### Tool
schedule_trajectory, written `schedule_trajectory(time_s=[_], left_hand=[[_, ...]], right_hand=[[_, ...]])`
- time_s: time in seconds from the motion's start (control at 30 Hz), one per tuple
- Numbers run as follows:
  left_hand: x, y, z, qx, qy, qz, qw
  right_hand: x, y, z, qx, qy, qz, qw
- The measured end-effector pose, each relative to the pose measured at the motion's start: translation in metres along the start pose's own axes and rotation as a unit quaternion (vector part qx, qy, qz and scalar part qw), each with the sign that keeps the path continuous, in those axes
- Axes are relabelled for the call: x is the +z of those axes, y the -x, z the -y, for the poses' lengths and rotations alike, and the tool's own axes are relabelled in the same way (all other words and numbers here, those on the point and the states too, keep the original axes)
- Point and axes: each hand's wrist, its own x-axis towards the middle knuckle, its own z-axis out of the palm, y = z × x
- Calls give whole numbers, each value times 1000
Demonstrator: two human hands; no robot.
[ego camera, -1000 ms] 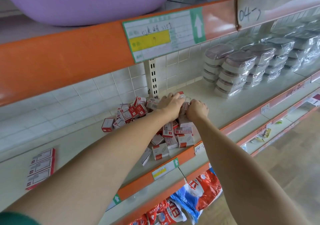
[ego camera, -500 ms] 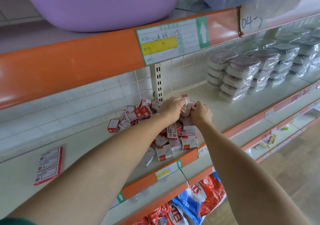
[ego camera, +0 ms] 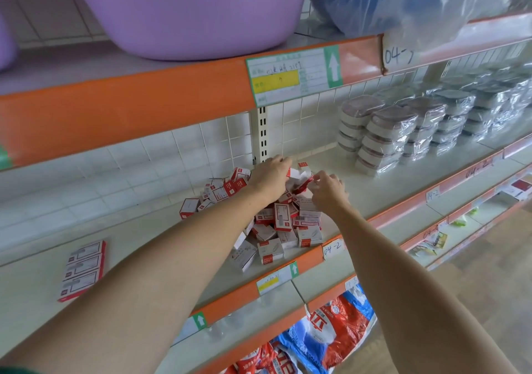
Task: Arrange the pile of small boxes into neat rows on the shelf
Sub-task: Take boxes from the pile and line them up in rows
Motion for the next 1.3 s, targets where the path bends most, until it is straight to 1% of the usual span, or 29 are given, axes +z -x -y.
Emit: schedule_trajectory(time_s=[0.17,0.33,0.5,0.6,0.73,0.9,1.07,1.3], left_hand=[[-11,13,7,-20,15,-1,1000],[-25,25,21,-37,39,-17,998],[-45,45,43,-69,55,-29,996],[-56,63,62,-89,41,-55,994],[-68,90,91,-111,21,-85,990],[-78,133,127,-166,1,-103,981],[-86,181,155,-263,-11,-89,961],[-88,258,178,-332,19,-87,939]], right_hand=[[-9,9,6,-80,-46,-8,996],[-13,19,32,-159,-83,-14,984],[-8,27,65,-236,-61,2,970],[-2,34,89,-266,-64,12,962],[10,44,123,-332,-57,17,941],[35,61,165,-417,-58,4,907],[73,80,199,-455,-70,37,887],[124,121,225,-465,-63,106,877]])
